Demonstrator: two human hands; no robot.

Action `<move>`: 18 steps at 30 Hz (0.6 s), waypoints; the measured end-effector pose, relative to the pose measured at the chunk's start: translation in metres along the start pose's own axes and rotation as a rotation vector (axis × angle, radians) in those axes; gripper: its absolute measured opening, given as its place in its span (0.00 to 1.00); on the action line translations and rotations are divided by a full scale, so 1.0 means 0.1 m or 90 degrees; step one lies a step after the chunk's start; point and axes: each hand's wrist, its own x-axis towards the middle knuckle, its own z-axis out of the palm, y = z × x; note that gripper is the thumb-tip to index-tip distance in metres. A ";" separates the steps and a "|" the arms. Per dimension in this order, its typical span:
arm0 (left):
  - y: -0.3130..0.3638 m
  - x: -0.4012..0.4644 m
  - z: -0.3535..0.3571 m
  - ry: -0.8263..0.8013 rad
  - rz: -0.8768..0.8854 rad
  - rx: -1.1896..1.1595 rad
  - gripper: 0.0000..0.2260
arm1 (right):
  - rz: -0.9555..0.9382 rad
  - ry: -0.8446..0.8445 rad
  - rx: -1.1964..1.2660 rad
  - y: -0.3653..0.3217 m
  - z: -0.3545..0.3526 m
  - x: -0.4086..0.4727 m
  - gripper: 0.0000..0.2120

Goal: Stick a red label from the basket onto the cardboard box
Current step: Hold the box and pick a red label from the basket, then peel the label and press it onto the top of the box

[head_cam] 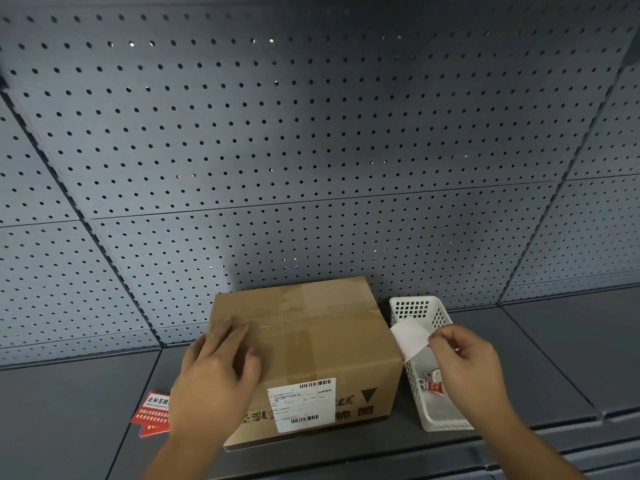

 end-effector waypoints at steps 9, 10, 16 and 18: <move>0.03 -0.01 0.00 0.007 -0.019 0.000 0.19 | 0.029 0.012 0.000 0.02 -0.04 0.01 0.12; 0.03 -0.01 0.00 0.008 -0.020 -0.001 0.19 | 0.027 0.014 -0.004 0.02 -0.05 0.01 0.12; 0.03 0.00 -0.01 0.004 -0.013 0.001 0.20 | 0.044 0.032 0.002 0.04 -0.09 0.06 0.12; 0.02 0.00 -0.02 -0.002 -0.010 0.002 0.20 | 0.040 0.036 0.003 -0.01 -0.10 0.09 0.11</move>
